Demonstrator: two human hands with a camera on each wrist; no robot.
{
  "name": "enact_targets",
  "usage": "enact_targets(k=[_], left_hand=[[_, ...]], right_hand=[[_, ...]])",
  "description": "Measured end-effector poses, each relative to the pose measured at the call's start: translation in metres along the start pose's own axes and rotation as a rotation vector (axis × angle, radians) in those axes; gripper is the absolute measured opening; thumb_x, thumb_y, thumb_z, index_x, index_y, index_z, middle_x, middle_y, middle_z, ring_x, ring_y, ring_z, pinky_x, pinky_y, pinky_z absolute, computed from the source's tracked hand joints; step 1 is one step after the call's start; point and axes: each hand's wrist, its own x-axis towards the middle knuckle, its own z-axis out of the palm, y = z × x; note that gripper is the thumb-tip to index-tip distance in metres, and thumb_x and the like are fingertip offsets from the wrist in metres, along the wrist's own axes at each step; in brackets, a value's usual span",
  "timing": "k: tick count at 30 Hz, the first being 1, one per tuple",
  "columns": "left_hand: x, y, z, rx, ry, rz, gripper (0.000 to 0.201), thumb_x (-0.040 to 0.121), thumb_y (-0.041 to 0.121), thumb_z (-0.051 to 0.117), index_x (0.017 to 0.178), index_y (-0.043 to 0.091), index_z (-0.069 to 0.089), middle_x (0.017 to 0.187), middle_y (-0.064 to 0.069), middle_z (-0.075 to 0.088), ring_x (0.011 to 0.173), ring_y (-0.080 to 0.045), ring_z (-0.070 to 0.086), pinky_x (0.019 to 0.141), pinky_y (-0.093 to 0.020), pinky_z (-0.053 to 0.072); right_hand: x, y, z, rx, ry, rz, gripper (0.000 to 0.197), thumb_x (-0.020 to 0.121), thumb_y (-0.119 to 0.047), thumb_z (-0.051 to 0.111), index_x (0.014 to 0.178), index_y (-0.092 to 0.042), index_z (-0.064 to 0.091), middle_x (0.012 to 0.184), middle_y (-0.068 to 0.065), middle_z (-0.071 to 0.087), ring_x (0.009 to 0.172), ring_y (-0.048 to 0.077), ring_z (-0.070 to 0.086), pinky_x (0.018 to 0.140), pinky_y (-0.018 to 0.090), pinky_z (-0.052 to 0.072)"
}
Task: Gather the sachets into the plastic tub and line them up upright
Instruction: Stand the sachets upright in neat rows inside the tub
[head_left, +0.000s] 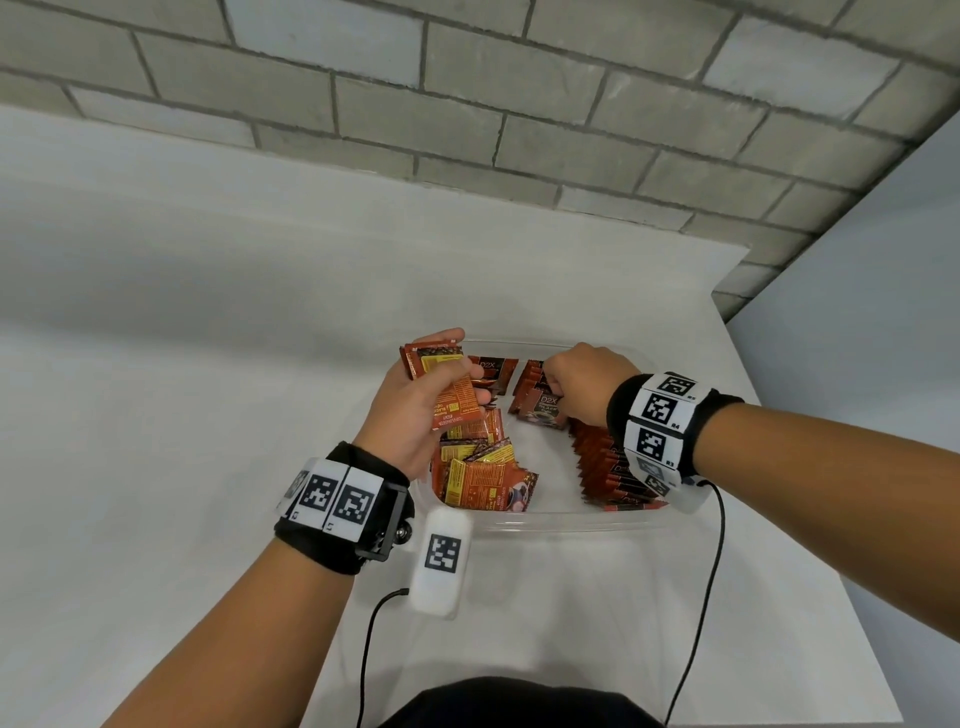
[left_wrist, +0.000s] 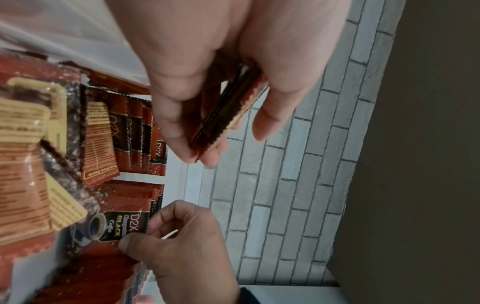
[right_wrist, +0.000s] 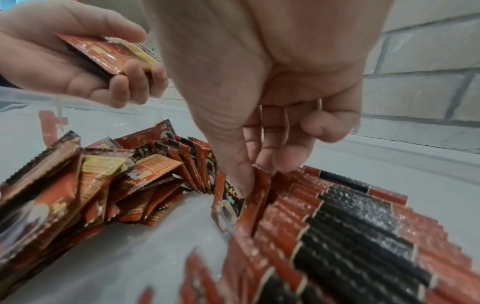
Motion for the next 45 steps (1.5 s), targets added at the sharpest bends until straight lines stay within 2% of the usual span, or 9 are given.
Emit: enact_targets(k=[4,15,24,29,33,37,40,42,45], left_hand=[[0.0,0.0,0.0,-0.004,0.0,-0.001,0.038,0.089,0.007,0.057,0.126,0.014,0.055,0.091,-0.014,0.066,0.069,-0.021,0.067,0.059,-0.03,0.057],[0.001,0.0,-0.001,-0.009,-0.003,-0.003,0.035,0.092,0.007,0.054,0.126,0.013,0.054,0.089,-0.012,0.067,0.066,-0.02,0.068,0.058,-0.03,0.057],[0.004,-0.001,-0.003,-0.05,0.017,-0.032,0.029,0.096,0.012,0.046,0.123,0.012,0.057,0.093,-0.015,0.065,0.069,-0.026,0.068,0.065,-0.034,0.057],[0.003,-0.002,-0.004,-0.037,0.002,-0.054,0.031,0.097,0.007,0.041,0.122,0.01,0.058,0.103,-0.018,0.065,0.084,-0.031,0.068,0.069,-0.039,0.059],[0.002,-0.003,0.006,0.051,-0.072,-0.05,0.038,0.09,0.003,0.054,0.127,0.01,0.057,0.111,-0.017,0.068,0.096,-0.028,0.068,0.078,-0.038,0.058],[-0.002,-0.006,0.016,0.115,-0.169,-0.065,0.05,0.075,0.011,0.066,0.124,0.012,0.058,0.115,-0.018,0.067,0.105,-0.034,0.065,0.088,-0.045,0.054],[-0.006,-0.009,0.02,0.131,-0.177,-0.073,0.042,0.078,0.024,0.064,0.118,0.015,0.061,0.113,-0.017,0.068,0.101,-0.031,0.066,0.083,-0.044,0.056],[-0.006,-0.009,0.02,0.13,-0.135,-0.069,0.041,0.079,0.04,0.061,0.112,0.016,0.064,0.103,-0.015,0.07,0.091,-0.028,0.069,0.074,-0.04,0.059],[-0.006,-0.009,0.018,0.034,-0.094,-0.077,0.046,0.078,0.047,0.059,0.111,0.014,0.062,0.09,-0.015,0.065,0.076,-0.026,0.068,0.065,-0.037,0.059]], right_hand=[[0.0,0.001,0.001,-0.015,0.011,-0.005,0.014,0.086,-0.003,0.055,0.099,-0.007,0.06,0.097,0.011,0.062,0.082,0.027,0.061,0.059,0.027,0.04],[-0.002,0.003,-0.002,0.005,0.047,0.0,0.013,0.088,-0.013,0.058,0.101,-0.01,0.056,0.099,0.01,0.059,0.084,0.027,0.059,0.06,0.028,0.04],[-0.006,0.005,-0.007,0.063,0.067,0.022,0.016,0.088,-0.021,0.06,0.099,-0.011,0.056,0.097,0.009,0.06,0.083,0.026,0.059,0.06,0.028,0.041],[-0.021,0.008,-0.019,0.298,0.091,0.049,0.02,0.088,-0.034,0.062,0.099,-0.018,0.056,0.093,0.003,0.062,0.077,0.02,0.057,0.062,0.028,0.042],[-0.047,-0.003,-0.028,0.871,0.207,-0.047,0.026,0.089,-0.039,0.061,0.111,-0.025,0.056,0.095,-0.001,0.062,0.077,0.014,0.06,0.069,0.027,0.048],[-0.067,-0.017,-0.025,1.159,0.214,-0.13,0.041,0.087,-0.027,0.067,0.124,-0.03,0.052,0.099,-0.003,0.062,0.078,0.017,0.064,0.064,0.025,0.05],[-0.072,-0.017,-0.022,1.182,0.257,-0.133,0.025,0.085,-0.016,0.069,0.109,-0.022,0.061,0.085,-0.004,0.063,0.068,0.012,0.059,0.061,0.022,0.048],[-0.075,-0.013,-0.023,1.16,0.426,-0.107,0.011,0.085,-0.015,0.07,0.088,-0.023,0.063,0.081,-0.005,0.064,0.066,0.01,0.056,0.063,0.023,0.047],[-0.081,-0.013,-0.023,1.058,0.65,-0.127,0.012,0.082,-0.014,0.072,0.078,-0.02,0.062,0.079,-0.01,0.06,0.071,0.003,0.053,0.068,0.012,0.042]])
